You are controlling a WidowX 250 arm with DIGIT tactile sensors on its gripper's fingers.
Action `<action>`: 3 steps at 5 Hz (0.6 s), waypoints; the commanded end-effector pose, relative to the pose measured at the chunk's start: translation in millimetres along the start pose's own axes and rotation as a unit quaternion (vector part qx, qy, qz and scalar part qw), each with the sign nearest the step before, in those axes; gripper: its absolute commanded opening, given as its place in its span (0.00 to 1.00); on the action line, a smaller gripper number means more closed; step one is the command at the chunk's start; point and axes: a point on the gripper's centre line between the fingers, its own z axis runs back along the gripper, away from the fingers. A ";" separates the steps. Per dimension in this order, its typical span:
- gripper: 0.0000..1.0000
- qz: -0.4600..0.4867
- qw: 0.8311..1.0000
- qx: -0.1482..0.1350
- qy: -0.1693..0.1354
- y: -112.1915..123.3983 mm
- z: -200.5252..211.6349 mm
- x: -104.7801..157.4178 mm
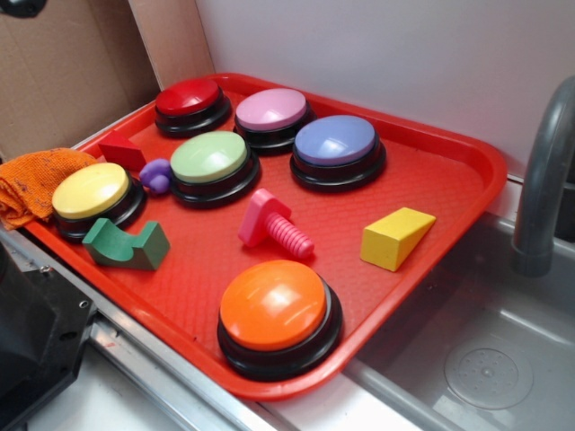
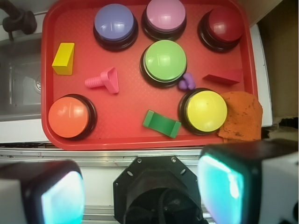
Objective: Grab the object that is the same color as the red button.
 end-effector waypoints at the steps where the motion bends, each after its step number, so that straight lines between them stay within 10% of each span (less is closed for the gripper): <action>1: 1.00 0.000 1.000 0.000 0.000 0.0 0.0 0.0; 3: 1.00 0.093 0.995 0.016 -0.019 48.3 -39.4 12.8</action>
